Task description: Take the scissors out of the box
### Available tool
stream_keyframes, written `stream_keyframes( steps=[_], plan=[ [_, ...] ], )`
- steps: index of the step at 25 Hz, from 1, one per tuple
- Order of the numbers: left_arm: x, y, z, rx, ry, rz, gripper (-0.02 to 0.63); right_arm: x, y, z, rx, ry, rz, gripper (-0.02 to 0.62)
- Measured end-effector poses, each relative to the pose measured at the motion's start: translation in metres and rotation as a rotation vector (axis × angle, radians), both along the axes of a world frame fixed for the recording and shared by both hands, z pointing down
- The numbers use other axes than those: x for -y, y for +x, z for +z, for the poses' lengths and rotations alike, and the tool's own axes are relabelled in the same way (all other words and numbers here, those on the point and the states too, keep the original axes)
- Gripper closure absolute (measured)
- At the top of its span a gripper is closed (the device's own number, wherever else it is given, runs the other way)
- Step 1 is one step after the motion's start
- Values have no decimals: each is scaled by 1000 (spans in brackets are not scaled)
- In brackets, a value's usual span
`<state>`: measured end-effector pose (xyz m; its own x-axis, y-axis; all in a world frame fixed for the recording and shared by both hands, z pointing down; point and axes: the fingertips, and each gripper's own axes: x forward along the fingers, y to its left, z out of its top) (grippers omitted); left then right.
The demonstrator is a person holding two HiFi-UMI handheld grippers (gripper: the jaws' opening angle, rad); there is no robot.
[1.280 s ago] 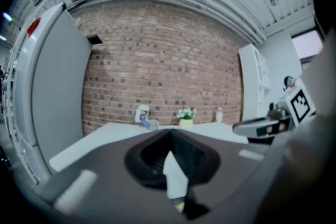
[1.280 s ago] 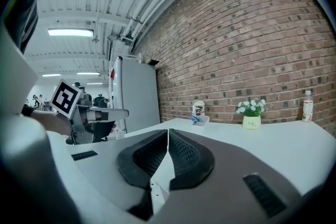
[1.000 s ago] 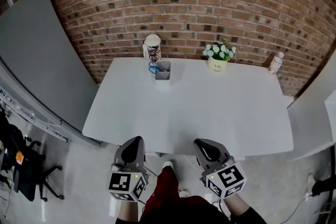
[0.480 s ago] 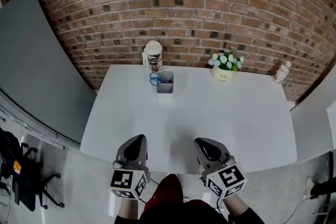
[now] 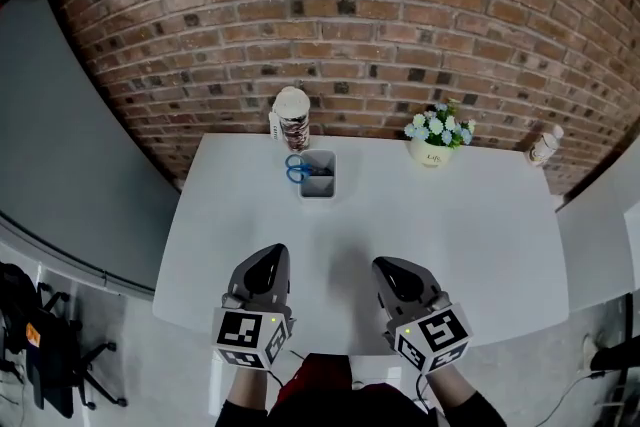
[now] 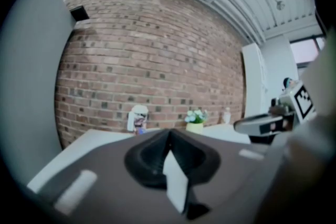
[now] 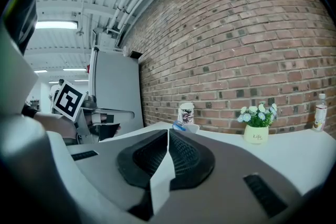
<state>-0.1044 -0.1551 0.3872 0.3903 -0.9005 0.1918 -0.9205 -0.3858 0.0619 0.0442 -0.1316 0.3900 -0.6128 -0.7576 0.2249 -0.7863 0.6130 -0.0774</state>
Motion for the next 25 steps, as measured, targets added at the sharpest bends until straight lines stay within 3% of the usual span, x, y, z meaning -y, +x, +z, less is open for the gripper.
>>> stream_keyframes(
  steps=[25],
  plan=[
    [112, -4, 54, -22, -170, 18, 526, 96, -17, 28, -23, -86, 5, 586]
  ],
)
